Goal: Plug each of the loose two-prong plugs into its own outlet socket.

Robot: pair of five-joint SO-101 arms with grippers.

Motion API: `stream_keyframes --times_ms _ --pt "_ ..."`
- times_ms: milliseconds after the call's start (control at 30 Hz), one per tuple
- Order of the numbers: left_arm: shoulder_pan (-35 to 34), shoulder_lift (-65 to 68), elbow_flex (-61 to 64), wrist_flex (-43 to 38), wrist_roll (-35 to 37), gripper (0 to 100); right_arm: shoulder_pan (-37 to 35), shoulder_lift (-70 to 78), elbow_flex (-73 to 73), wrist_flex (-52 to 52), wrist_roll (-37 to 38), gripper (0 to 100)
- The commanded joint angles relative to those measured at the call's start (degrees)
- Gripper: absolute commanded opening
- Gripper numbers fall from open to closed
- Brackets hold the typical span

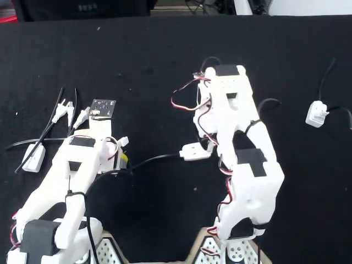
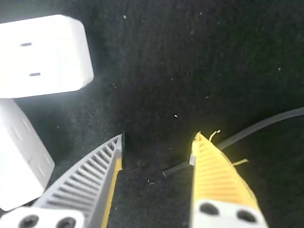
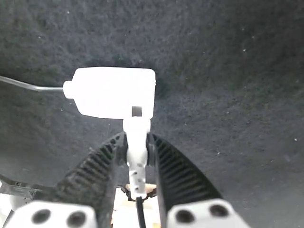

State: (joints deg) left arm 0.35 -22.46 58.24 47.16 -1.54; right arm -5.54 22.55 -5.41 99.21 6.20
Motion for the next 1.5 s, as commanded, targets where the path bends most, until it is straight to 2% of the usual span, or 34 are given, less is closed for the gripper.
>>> stream_keyframes --times_ms 0,267,533,700,833,967,1233,1467 --pt "-0.7 -1.9 -0.3 -0.4 -0.5 23 0.2 -3.2 -0.9 1.1 0.2 1.1" --pt "-0.7 -1.9 -0.3 -0.3 -0.5 23 -1.3 2.0 -4.4 -0.1 -1.1 1.1" --pt "-0.7 -1.9 -0.3 -0.2 -0.5 23 -8.0 2.4 -6.6 -0.2 -2.4 1.1" --pt "-0.9 -2.0 -0.3 -0.2 -0.5 23 -9.0 2.4 -3.4 -5.0 -2.8 1.1" --pt "-5.1 -2.0 -1.2 -0.2 -0.4 23 -10.9 2.0 1.4 -9.6 -2.6 1.1" --pt "-9.5 -2.0 -2.4 -0.2 -0.1 23 -13.3 2.0 1.8 -9.6 -2.6 1.1" --pt "-3.1 -2.0 -1.5 -0.1 0.0 23 -14.5 2.2 1.8 -12.6 -2.6 1.1" --pt "-3.0 -2.0 -1.8 -0.1 0.0 23 -16.0 2.1 4.3 -14.4 -2.9 1.1"
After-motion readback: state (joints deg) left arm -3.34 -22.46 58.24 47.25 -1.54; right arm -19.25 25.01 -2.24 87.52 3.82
